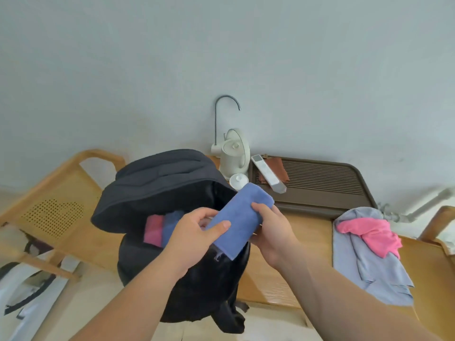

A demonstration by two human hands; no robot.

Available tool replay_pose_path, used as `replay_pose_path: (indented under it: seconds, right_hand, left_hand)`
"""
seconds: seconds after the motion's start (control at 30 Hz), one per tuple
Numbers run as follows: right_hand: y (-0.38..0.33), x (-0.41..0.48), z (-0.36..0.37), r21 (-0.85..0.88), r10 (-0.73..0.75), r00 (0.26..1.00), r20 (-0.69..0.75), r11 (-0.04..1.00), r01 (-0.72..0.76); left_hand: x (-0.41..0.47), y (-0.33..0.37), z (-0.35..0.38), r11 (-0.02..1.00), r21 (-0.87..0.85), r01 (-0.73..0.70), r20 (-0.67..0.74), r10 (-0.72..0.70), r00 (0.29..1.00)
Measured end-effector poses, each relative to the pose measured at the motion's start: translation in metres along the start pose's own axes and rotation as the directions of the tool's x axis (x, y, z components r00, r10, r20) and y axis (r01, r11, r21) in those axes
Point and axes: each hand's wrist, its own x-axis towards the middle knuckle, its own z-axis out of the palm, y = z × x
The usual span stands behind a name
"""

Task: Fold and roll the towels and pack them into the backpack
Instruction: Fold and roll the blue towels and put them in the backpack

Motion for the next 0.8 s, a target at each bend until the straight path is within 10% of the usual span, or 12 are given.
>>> replay_pose_path:
  seconds: [0.13, 0.37, 0.57, 0.8]
  right_hand:
    - [-0.002, -0.004, 0.019, -0.216, 0.122, 0.991, -0.051, 0.968, -0.130]
    - [-0.002, 0.013, 0.048, -0.706, 0.104, 0.994, -0.024, 0.702, -0.090]
    - [0.025, 0.053, 0.081, -0.818, 0.123, 0.992, 0.014, 0.572, -0.060]
    - [0.065, 0.103, 0.109, -0.963, 0.069, 0.991, 0.110, 0.255, 0.089]
  left_hand:
    - [-0.005, -0.032, -0.022, 0.962, 0.243, -0.126, -0.053, 0.143, 0.988]
    - [-0.016, -0.090, -0.039, 0.599, 0.760, -0.250, 0.058, 0.320, 0.946]
    - [-0.032, -0.116, -0.038, 0.386, 0.852, -0.353, 0.217, 0.353, 0.910]
    - [-0.049, -0.130, -0.041, 0.391, 0.836, -0.385, 0.220, 0.404, 0.888]
